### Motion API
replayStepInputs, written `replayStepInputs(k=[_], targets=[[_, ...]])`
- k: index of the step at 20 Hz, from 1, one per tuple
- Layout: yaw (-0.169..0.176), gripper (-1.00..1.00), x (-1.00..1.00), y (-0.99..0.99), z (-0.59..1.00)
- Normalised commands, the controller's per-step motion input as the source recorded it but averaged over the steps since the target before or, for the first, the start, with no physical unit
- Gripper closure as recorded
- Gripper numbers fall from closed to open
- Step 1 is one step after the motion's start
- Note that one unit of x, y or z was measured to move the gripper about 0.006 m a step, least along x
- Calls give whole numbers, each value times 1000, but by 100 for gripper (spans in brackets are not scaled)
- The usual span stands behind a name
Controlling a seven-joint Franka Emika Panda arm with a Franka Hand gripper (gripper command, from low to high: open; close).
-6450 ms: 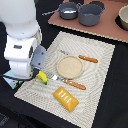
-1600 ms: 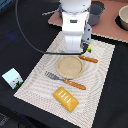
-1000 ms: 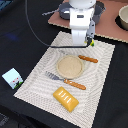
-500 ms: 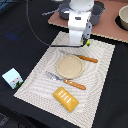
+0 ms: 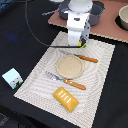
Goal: Interact with the objects in diverse but meaningful ways.
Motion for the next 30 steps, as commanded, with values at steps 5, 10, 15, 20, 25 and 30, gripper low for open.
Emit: replayStepInputs(k=[5, 10, 15, 20, 25, 30], targets=[[-61, -100, -691, -378, 587], [-41, -100, -741, -470, 317], [-55, -100, -816, -446, 56], [-62, -100, -833, -480, -91], [-62, -100, -831, -506, -12], [-88, -100, -637, -554, -2]])
